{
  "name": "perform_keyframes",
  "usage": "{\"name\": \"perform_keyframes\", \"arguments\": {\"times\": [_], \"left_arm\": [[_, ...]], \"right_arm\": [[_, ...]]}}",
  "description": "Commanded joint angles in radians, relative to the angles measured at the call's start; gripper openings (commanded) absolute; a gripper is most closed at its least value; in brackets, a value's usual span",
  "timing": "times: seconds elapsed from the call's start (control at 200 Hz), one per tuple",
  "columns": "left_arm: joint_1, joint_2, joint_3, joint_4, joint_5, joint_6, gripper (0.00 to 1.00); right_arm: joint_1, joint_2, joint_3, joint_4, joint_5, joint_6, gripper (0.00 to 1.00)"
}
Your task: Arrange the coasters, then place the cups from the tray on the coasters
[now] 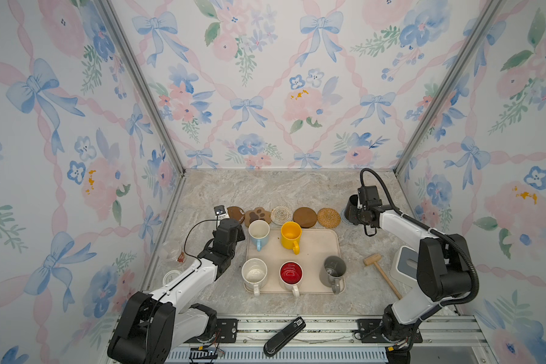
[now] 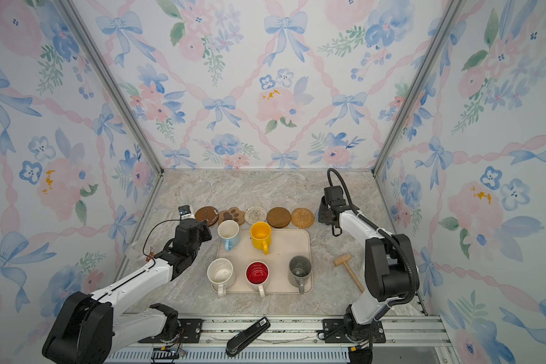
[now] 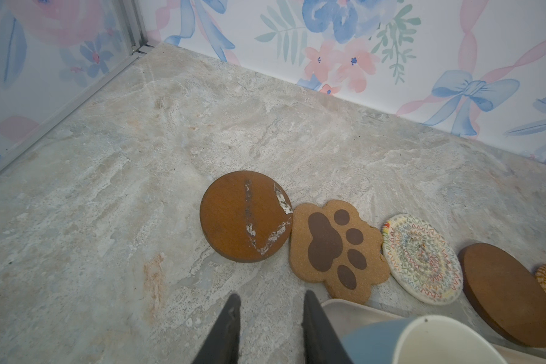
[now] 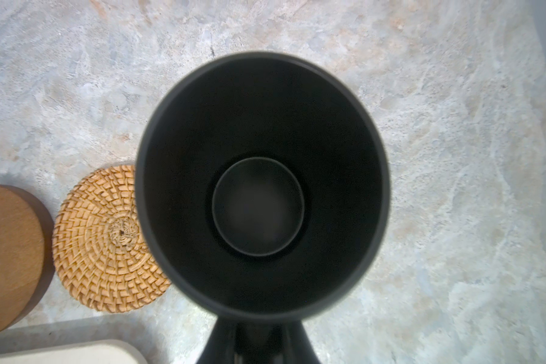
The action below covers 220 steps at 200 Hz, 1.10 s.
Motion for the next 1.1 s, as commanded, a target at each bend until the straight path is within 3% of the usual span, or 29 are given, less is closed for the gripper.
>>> {"name": "perform_keyframes", "arguments": {"times": [0.0,1.095], "left_arm": [[0.007,-0.01,-0.005,0.016,0.007,0.012,0.31],[0.014,-0.033,-0.019,0.016,0.006,0.01,0.31]], "right_arm": [[-0.01,-0.003,0.05,0.065,0.017,-0.01,0.0],[-0.008,0.017,0.036,0.026,0.004,-0.001,0.0]]}}
